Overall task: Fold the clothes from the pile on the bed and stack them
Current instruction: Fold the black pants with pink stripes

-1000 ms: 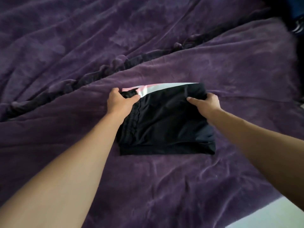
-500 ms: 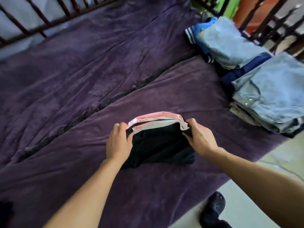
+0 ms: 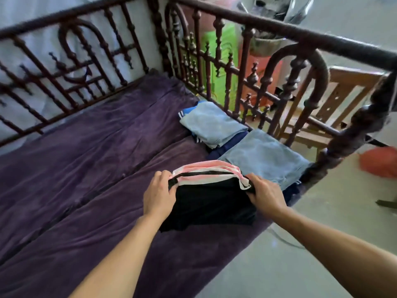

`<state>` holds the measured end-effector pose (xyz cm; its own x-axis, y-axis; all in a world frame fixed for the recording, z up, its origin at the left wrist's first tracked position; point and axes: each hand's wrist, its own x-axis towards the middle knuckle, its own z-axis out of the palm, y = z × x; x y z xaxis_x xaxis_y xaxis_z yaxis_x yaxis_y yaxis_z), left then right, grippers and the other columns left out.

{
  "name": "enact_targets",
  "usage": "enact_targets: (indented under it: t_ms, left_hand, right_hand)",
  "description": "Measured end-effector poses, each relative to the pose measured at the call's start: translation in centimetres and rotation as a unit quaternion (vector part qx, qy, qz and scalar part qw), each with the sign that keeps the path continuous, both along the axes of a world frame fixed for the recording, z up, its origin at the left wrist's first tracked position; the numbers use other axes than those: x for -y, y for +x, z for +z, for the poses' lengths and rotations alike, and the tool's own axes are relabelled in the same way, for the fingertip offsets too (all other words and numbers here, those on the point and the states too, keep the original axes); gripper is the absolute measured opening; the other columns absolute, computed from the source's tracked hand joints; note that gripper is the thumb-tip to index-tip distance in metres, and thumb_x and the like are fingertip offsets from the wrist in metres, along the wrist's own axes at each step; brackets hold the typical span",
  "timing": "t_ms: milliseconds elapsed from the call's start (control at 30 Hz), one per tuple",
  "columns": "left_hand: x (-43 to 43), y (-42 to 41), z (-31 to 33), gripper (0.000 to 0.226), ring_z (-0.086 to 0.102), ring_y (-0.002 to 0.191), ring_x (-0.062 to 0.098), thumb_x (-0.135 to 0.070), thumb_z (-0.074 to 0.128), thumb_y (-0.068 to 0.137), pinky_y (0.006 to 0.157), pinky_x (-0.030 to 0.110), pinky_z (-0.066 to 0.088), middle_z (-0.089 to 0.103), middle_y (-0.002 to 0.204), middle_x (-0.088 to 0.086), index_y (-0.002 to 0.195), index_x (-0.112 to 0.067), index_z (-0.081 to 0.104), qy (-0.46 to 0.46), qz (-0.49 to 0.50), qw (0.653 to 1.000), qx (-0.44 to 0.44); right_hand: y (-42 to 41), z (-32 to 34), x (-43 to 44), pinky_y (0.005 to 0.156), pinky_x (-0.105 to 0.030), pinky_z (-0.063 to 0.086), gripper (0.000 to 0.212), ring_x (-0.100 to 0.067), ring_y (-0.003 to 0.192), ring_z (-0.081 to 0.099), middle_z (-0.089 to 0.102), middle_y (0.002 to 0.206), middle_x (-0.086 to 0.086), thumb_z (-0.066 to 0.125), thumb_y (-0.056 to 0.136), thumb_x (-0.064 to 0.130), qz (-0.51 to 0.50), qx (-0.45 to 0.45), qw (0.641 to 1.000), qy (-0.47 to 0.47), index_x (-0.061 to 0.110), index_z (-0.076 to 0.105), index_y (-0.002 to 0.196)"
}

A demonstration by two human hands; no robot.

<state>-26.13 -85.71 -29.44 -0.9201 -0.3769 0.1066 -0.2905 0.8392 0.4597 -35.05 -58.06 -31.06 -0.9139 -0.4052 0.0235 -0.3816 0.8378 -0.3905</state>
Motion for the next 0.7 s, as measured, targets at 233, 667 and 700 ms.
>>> enact_targets:
  t_ms: [233,667,700]
  left_hand:
    - [-2.6,-9.2,5.2,0.021,0.055,0.090,0.028,-0.023,0.062,0.089,0.063,0.038,0.041,0.051,0.101,0.004,0.104,-0.012,0.054,-0.046,-0.039,0.998,-0.034]
    - [2.5,-34.4,6.5,0.024,0.052,0.102,0.031,-0.022,0.061,0.089,0.069,0.042,0.041,0.050,0.108,0.009,0.111,-0.014,0.054,-0.150,-0.122,0.981,0.001]
    - [2.7,-36.5,5.9,0.026,0.052,0.103,0.031,-0.022,0.062,0.088,0.070,0.043,0.042,0.050,0.109,0.010,0.112,-0.014,0.054,-0.155,-0.127,0.980,0.010]
  right_hand:
    - [-5.4,3.5,-3.1,0.071,-0.038,0.047,0.022,-0.030,0.088,0.064,0.070,0.096,-0.002,0.063,0.085,0.029,-0.053,-0.016,0.996,-0.070,0.021,0.061,0.106]
    - [-20.3,-1.1,4.9,0.076,-0.031,0.047,0.021,-0.014,0.089,0.058,0.059,0.086,0.013,0.067,0.087,0.024,-0.240,0.170,0.919,-0.263,0.025,0.061,0.106]
    - [-21.6,-2.0,5.4,0.077,-0.031,0.048,0.019,-0.014,0.089,0.059,0.060,0.086,0.013,0.067,0.087,0.023,-0.250,0.183,0.911,-0.272,0.026,0.060,0.104]
